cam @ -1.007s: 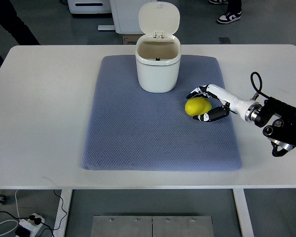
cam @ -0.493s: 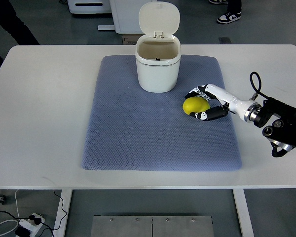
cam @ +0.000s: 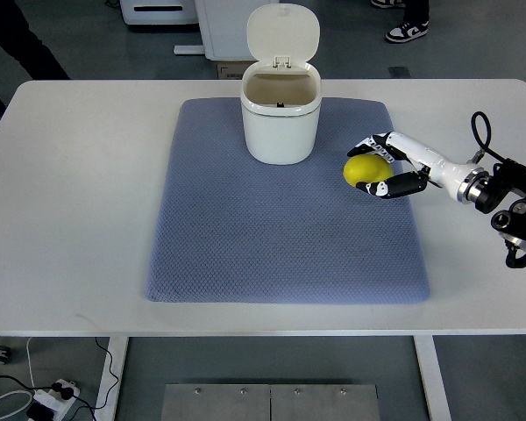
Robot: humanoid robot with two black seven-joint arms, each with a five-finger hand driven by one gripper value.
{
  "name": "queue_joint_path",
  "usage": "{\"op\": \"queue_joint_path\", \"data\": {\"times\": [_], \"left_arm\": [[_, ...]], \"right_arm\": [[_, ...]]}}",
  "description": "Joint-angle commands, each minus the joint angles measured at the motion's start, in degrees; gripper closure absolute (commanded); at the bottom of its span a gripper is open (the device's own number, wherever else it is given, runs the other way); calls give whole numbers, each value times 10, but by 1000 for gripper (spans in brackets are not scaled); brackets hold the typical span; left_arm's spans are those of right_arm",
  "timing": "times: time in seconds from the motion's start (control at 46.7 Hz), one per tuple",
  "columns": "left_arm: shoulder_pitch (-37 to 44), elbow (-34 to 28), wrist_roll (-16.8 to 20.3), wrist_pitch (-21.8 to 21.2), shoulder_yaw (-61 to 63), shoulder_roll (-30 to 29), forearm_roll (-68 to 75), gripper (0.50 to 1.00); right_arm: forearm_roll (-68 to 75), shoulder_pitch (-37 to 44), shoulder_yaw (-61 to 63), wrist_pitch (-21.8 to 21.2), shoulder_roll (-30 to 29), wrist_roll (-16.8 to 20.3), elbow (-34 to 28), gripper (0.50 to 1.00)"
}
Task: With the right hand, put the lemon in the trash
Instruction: 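Lift the lemon and carry it above the white bin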
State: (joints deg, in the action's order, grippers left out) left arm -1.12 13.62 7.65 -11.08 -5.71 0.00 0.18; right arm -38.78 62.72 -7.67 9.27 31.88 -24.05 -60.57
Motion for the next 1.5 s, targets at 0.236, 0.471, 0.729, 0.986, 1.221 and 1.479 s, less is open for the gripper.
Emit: {"op": "queue_joint_path", "data": {"times": [0.236, 0.471, 0.729, 0.986, 1.221, 1.479], "left_arm": [[0, 0, 0, 0, 0, 0, 0, 500], [0, 0, 0, 0, 0, 0, 0, 500], [0, 0, 0, 0, 0, 0, 0, 500], [0, 0, 0, 0, 0, 0, 0, 500], [-1, 0, 0, 0, 0, 0, 0, 500], [0, 0, 0, 0, 0, 0, 0, 500]], "right_arm": [[13, 30, 27, -12, 86, -3, -43, 959], [47, 88, 27, -44, 116, -2, -46, 959], [78, 144, 20, -51, 102, 8, -46, 959], [116, 197, -26, -51, 25, 14, -30, 952], [136, 198, -30, -51, -45, 23, 16, 948], [167, 213, -60, -51, -125, 35, 82, 946]]}}
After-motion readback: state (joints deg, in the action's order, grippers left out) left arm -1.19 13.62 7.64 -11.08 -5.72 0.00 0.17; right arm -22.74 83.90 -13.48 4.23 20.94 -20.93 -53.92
